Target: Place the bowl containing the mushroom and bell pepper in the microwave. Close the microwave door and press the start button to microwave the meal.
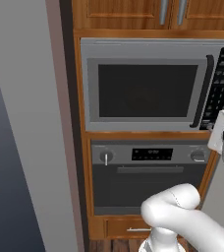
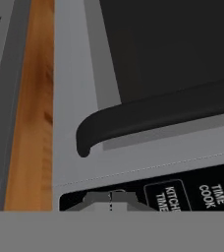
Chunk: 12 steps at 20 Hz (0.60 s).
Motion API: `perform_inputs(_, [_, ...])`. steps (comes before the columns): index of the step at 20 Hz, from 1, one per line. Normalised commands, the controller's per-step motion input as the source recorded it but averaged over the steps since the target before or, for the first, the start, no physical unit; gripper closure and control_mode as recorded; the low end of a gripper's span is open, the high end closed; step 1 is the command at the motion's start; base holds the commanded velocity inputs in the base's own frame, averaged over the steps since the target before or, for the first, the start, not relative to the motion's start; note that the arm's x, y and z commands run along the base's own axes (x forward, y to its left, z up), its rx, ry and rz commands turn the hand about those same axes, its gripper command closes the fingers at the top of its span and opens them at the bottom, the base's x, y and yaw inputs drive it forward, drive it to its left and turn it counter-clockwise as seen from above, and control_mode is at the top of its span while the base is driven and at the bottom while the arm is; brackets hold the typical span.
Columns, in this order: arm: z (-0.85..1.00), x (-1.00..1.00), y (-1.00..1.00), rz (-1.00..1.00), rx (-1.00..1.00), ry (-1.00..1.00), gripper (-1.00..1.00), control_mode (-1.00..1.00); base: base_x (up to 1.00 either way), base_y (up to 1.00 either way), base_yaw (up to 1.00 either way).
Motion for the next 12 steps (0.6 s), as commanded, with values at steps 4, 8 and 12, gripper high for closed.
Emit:
perform_inputs(4, [-0.08, 0.32, -0.13, -0.02, 0.00, 0.00, 1.00, -1.00, 0.00, 0.00, 0.00])
perform_inputs(8, [-0.11, 0.31, -0.11, -0.03, 0.00, 0.00, 1.00, -1.00, 0.00, 0.00, 0.00])
perform_inputs(12, [-0.18, 0.29, -0.07, -0.03, 0.00, -0.01, 1.00, -1.00, 0.00, 0.00, 0.00])
